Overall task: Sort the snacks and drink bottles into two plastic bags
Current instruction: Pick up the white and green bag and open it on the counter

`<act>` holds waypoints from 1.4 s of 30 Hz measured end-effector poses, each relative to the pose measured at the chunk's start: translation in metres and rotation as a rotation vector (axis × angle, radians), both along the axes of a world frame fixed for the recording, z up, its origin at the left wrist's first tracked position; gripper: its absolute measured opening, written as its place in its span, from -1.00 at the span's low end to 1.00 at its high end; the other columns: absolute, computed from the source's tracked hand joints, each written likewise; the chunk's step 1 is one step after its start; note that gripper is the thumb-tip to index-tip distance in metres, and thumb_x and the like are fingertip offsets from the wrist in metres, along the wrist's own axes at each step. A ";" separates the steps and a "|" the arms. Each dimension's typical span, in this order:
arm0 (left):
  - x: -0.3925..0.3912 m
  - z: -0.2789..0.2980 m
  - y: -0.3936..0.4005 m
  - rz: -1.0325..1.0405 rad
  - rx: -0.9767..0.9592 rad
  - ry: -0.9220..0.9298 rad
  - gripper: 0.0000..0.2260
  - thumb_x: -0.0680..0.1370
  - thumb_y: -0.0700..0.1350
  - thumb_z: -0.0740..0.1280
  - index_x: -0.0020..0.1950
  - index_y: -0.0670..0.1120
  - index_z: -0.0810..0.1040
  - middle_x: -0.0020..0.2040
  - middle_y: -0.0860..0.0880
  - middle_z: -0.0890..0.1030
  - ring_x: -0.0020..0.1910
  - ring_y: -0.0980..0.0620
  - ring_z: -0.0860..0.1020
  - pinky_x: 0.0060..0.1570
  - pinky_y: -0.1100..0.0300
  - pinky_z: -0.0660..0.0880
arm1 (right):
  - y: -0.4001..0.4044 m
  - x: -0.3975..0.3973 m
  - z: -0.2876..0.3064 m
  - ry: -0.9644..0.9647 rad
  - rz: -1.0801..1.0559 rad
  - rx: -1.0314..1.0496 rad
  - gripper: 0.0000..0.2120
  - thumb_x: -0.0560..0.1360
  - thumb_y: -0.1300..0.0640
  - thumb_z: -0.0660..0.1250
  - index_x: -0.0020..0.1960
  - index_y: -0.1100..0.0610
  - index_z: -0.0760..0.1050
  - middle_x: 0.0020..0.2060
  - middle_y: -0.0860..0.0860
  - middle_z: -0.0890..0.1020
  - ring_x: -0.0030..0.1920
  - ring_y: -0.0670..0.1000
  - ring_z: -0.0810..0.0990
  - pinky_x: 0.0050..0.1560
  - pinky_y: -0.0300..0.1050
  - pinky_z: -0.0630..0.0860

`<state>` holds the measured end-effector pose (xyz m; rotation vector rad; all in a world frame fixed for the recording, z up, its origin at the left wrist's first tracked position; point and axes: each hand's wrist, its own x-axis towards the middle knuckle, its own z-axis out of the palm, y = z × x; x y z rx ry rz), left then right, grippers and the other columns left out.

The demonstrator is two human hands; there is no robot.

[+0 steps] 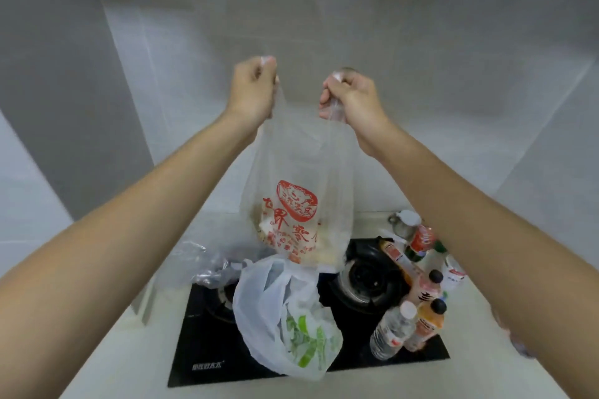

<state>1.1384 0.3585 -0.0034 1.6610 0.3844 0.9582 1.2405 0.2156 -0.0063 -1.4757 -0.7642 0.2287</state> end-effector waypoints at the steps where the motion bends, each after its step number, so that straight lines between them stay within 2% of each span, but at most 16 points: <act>1: 0.019 -0.003 0.001 0.014 -0.005 0.027 -0.64 0.72 -0.10 0.13 -0.29 -0.04 0.35 -0.46 -0.03 0.34 -0.60 0.09 0.30 -0.55 0.30 0.26 | 0.002 0.020 -0.002 -0.010 -0.015 -0.020 -0.80 0.65 0.30 0.24 -0.15 0.15 0.42 -0.34 0.03 0.57 -0.31 -0.01 0.56 -0.17 -0.05 0.59; 3: 0.051 -0.013 0.006 0.040 -0.022 0.083 -0.64 0.73 -0.09 0.14 -0.28 -0.05 0.38 -0.43 -0.08 0.37 -0.57 0.06 0.35 -0.55 0.32 0.33 | 0.006 0.056 -0.010 -0.039 -0.044 -0.065 -0.78 0.63 0.32 0.23 -0.18 0.15 0.43 -0.34 0.03 0.59 -0.31 -0.01 0.57 -0.21 -0.09 0.54; 6: 0.092 -0.030 0.015 0.069 -0.056 0.157 -0.70 0.71 -0.07 0.17 -0.21 -0.08 0.44 -0.40 -0.10 0.44 -0.49 0.00 0.42 -0.42 0.21 0.49 | 0.015 0.106 -0.025 -0.059 -0.037 -0.146 -0.78 0.62 0.31 0.21 -0.18 0.15 0.49 -0.29 0.05 0.62 -0.27 0.00 0.61 -0.22 -0.13 0.52; 9: 0.121 -0.050 0.023 0.086 -0.102 0.217 -0.71 0.69 -0.06 0.19 -0.17 -0.12 0.52 -0.36 -0.13 0.50 -0.41 -0.04 0.46 -0.32 0.12 0.50 | 0.027 0.143 -0.041 -0.056 -0.014 -0.213 -0.79 0.64 0.27 0.21 -0.14 0.16 0.52 -0.24 0.06 0.65 -0.23 0.01 0.63 -0.17 -0.11 0.51; 14: 0.151 -0.095 0.028 0.090 -0.151 0.347 -0.72 0.67 -0.06 0.25 -0.16 -0.13 0.60 -0.29 -0.13 0.57 -0.29 -0.06 0.54 -0.20 0.03 0.59 | 0.040 0.182 -0.090 0.026 -0.020 -0.299 -0.77 0.62 0.26 0.24 -0.21 0.10 0.49 -0.24 0.06 0.67 -0.21 0.03 0.64 -0.10 -0.10 0.48; 17: 0.160 -0.121 0.030 0.074 -0.187 0.415 -0.73 0.67 -0.07 0.26 -0.18 -0.12 0.59 -0.27 -0.11 0.60 -0.24 -0.05 0.57 -0.16 0.03 0.60 | 0.040 0.198 -0.124 0.075 -0.043 -0.343 -0.81 0.61 0.23 0.27 -0.17 0.13 0.53 -0.24 0.04 0.69 -0.25 -0.04 0.63 -0.10 -0.12 0.48; 20: 0.160 -0.148 0.032 0.096 -0.203 0.495 -0.73 0.67 -0.07 0.27 -0.19 -0.12 0.60 -0.25 -0.08 0.63 -0.20 -0.04 0.59 -0.14 0.03 0.61 | 0.037 0.204 -0.158 0.079 -0.029 -0.413 -0.80 0.60 0.24 0.28 -0.19 0.14 0.57 -0.26 0.03 0.70 -0.21 0.01 0.64 -0.02 -0.04 0.53; 24: 0.150 -0.178 0.033 0.118 -0.240 0.529 -0.73 0.67 -0.08 0.27 -0.17 -0.12 0.61 -0.19 -0.10 0.65 -0.16 -0.05 0.60 -0.11 0.01 0.64 | 0.031 0.200 -0.192 0.082 0.003 -0.456 -0.79 0.61 0.25 0.25 -0.18 0.10 0.54 -0.20 0.07 0.70 -0.14 0.05 0.63 -0.04 -0.08 0.49; 27: 0.140 -0.185 0.034 0.074 -0.220 0.528 -0.79 0.67 -0.05 0.28 -0.02 -0.15 0.62 -0.06 -0.12 0.68 -0.10 -0.04 0.61 -0.07 -0.01 0.64 | 0.031 0.198 -0.201 0.028 -0.027 -0.536 -0.84 0.59 0.23 0.26 -0.11 0.13 0.58 -0.05 0.08 0.72 0.01 0.09 0.64 0.04 -0.06 0.50; 29: 0.128 -0.188 0.036 0.051 -0.179 0.546 -0.83 0.66 -0.02 0.31 0.12 -0.10 0.57 0.01 -0.12 0.67 -0.06 -0.06 0.62 -0.07 0.01 0.62 | 0.029 0.192 -0.206 -0.097 -0.092 -0.634 -0.86 0.57 0.18 0.29 0.06 0.16 0.60 0.11 0.06 0.65 0.17 0.12 0.59 0.15 -0.07 0.47; 31: 0.110 -0.193 0.036 0.058 -0.107 0.557 -0.82 0.65 0.01 0.33 0.20 -0.02 0.52 0.04 -0.11 0.65 -0.01 -0.10 0.64 -0.01 -0.01 0.62 | 0.023 0.176 -0.206 -0.245 -0.158 -0.693 -0.71 0.57 0.17 0.31 0.27 0.16 0.56 0.23 0.09 0.54 0.28 0.13 0.49 0.27 -0.08 0.41; 34: 0.072 -0.203 0.031 0.069 -0.059 0.554 -0.84 0.63 0.04 0.34 0.17 0.03 0.53 0.03 -0.09 0.65 0.02 -0.11 0.65 0.05 -0.05 0.61 | 0.014 0.141 -0.204 -0.279 -0.119 -0.617 -0.69 0.57 0.19 0.34 0.30 0.15 0.54 0.16 0.01 0.51 0.24 0.08 0.53 0.29 -0.09 0.44; 39: -0.003 -0.240 0.013 0.086 -0.052 0.573 -0.91 0.62 -0.01 0.35 0.08 0.02 0.59 -0.08 -0.03 0.66 -0.14 0.00 0.61 -0.16 0.15 0.49 | -0.002 0.056 -0.242 -0.226 0.071 -0.619 -0.81 0.57 0.13 0.40 0.18 0.07 0.57 0.09 -0.04 0.58 0.08 -0.07 0.58 0.23 -0.08 0.53; 42: -0.043 -0.274 0.001 0.094 -0.028 0.625 -0.88 0.62 0.03 0.37 0.08 0.01 0.59 -0.17 0.06 0.62 -0.25 0.10 0.58 -0.21 0.19 0.45 | -0.014 0.015 -0.281 -0.201 0.124 -0.708 -0.74 0.53 0.04 0.44 0.19 0.09 0.57 0.09 -0.02 0.56 0.08 -0.05 0.59 0.22 0.00 0.55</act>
